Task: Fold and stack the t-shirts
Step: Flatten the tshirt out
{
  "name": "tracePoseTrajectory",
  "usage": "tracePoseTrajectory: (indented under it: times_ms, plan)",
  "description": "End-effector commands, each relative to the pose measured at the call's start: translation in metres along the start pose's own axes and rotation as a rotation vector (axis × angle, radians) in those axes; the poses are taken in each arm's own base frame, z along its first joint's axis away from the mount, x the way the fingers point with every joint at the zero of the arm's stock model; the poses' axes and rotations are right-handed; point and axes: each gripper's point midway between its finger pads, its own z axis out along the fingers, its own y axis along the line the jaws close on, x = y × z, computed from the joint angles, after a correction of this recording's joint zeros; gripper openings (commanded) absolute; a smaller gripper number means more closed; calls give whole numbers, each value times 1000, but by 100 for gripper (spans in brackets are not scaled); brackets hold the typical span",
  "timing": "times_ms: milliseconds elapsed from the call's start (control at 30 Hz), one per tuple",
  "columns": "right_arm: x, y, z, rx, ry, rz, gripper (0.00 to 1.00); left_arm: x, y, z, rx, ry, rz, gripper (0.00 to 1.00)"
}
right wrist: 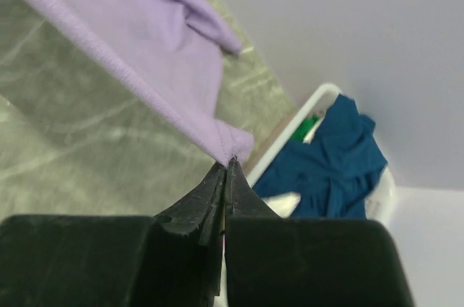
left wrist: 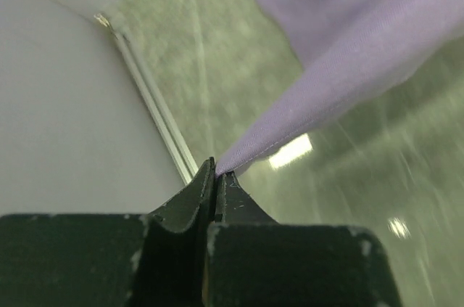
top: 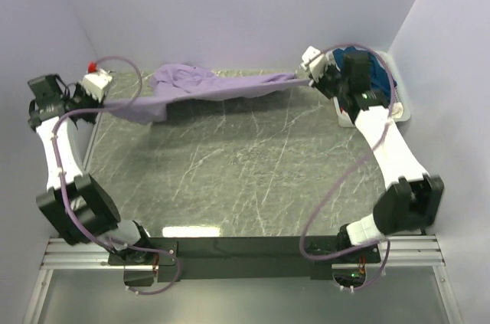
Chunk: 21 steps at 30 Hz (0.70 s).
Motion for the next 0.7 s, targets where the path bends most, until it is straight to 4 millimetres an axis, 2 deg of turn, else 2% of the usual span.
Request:
tracePoseTrajectory:
  times_ms: [0, 33, 67, 100, 133, 200, 233, 300, 333, 400, 433, 467, 500, 533, 567, 600, 633, 667]
  plan:
    - [33, 16, -38, -17, 84, -97, 0, 40, -50, -44, 134, 115, 111, 0]
    - [36, 22, -50, -18, 87, -135, 0, 48, -61, -49, 159, 131, 111, 1]
    - [56, 41, -50, -63, 126, -144, 0, 60, -77, -54, 193, 154, 175, 1]
    - [65, 51, -53, -83, 149, -155, 0, 70, -92, -58, 235, 176, 184, 0]
    - [81, 69, -56, -131, 182, -173, 0, 78, -100, -59, 246, 201, 207, 1]
    - [100, 88, -58, -185, 226, -197, 0, 105, -133, -60, 332, 250, 262, 1]
    - [119, 106, -59, -229, 263, -225, 0, 129, -152, -61, 385, 315, 270, 1]
    - [138, 118, -61, -249, 304, -259, 0, 139, -170, -62, 433, 330, 330, 2]
    - [152, 128, -64, -269, 328, -288, 0, 150, -187, -66, 484, 349, 317, 9]
    - [165, 135, -67, -287, 362, -315, 0, 151, -196, -69, 514, 341, 348, 19]
    - [172, 142, -70, -318, 385, -328, 0, 150, -199, -71, 526, 341, 338, 33]
    - [176, 145, -72, -338, 404, -334, 1, 150, -198, -71, 531, 344, 320, 42]
    - [187, 157, -78, -405, 453, -324, 34, 148, -197, -70, 531, 346, 291, 48]
    - [181, 154, -78, -418, 452, -318, 51, 140, -188, -68, 519, 344, 282, 57]
    - [181, 155, -80, -438, 463, -300, 64, 144, -187, -64, 539, 364, 203, 64]
    - [181, 157, -79, -464, 466, -272, 77, 139, -183, -59, 540, 349, 153, 73]
    - [173, 152, -82, -472, 466, -239, 78, 126, -167, -54, 495, 343, 69, 83]
    - [169, 148, -82, -470, 462, -207, 78, 127, -158, -39, 487, 345, -1, 83]
